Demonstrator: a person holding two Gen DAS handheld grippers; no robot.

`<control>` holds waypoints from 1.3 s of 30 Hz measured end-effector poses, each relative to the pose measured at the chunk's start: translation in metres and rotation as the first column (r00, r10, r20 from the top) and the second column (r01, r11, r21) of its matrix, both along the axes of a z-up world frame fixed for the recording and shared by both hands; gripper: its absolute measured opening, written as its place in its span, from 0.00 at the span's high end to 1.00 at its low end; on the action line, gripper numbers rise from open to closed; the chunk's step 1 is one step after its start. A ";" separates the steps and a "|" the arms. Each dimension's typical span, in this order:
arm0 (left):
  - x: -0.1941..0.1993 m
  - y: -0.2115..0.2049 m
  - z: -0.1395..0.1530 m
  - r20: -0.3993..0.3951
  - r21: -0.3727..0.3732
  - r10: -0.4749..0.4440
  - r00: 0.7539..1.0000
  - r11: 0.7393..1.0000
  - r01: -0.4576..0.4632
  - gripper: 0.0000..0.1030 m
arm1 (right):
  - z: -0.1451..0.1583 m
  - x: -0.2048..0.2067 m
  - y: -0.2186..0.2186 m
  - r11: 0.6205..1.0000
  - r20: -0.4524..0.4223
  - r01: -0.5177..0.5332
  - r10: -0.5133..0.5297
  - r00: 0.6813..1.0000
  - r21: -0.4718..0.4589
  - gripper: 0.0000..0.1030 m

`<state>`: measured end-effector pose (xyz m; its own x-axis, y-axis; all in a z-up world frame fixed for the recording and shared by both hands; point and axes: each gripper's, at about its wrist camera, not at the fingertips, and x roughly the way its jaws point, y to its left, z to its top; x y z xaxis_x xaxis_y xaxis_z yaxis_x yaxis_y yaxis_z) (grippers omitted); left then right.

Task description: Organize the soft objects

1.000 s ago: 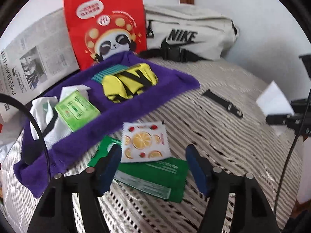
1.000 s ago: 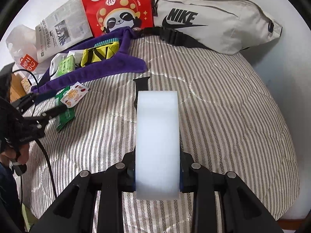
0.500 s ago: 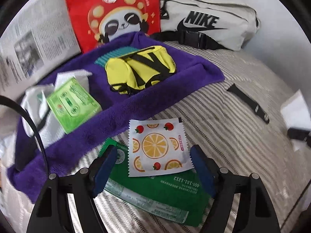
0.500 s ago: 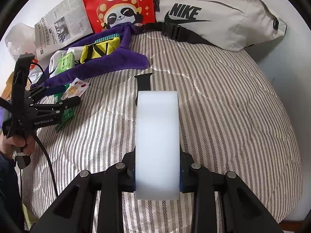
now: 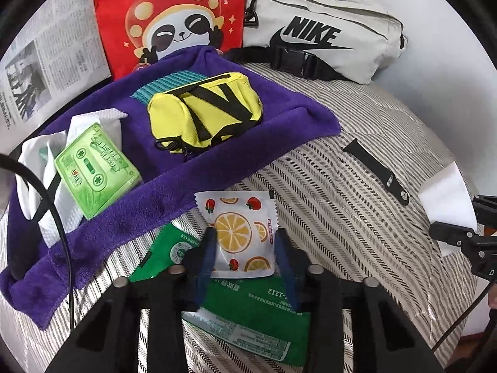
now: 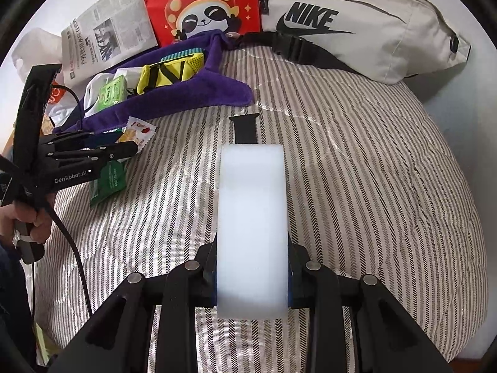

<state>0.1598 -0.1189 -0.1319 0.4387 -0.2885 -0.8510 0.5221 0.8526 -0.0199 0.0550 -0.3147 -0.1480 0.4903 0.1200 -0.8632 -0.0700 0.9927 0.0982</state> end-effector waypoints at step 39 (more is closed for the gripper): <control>-0.011 -0.007 -0.029 -0.014 -0.034 -0.060 0.998 0.998 0.059 0.77 | -0.003 0.001 -0.002 1.000 -0.005 0.003 -0.003 1.000 0.010 0.71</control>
<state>0.1488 -0.1256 -0.1608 0.4073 -0.3425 -0.8467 0.5714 0.8187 -0.0563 0.0563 -0.3172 -0.1506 0.4866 0.1268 -0.8644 -0.0663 0.9919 0.1082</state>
